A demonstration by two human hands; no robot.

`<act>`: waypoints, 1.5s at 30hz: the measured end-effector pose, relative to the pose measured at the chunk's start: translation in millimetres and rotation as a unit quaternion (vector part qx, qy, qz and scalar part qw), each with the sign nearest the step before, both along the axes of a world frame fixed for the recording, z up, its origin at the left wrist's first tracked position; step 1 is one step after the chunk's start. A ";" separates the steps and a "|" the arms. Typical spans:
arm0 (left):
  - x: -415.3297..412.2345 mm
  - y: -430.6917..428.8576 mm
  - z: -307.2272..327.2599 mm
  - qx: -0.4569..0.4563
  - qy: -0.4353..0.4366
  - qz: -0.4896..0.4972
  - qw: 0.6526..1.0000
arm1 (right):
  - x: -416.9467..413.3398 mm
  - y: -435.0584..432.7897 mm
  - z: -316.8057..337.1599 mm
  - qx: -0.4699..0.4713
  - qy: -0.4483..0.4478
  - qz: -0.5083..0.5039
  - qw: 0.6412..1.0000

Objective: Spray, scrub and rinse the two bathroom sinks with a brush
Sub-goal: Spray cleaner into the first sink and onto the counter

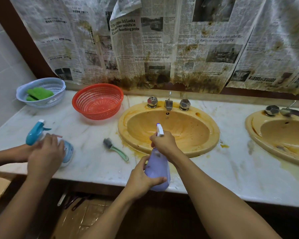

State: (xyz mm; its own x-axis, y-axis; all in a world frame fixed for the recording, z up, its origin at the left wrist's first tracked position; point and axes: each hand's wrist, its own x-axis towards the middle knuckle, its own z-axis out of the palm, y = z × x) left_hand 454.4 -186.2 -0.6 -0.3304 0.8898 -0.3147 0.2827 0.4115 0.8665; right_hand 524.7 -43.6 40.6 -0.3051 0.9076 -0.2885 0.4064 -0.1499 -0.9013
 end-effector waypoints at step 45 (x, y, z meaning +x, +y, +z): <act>-32.7 -55.4 -40.8 -0.038 -0.050 0.073 0.995 | -45.0 -57.6 -31.2 -0.081 0.049 0.143 0.985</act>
State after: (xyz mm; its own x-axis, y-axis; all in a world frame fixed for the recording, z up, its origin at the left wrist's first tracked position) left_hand 421.7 -241.6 -41.4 -0.4171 0.8071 -0.4178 0.1289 0.5076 0.8519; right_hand 479.7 -101.2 9.4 -0.5755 0.7247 -0.3791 0.3653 -0.1869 -0.9119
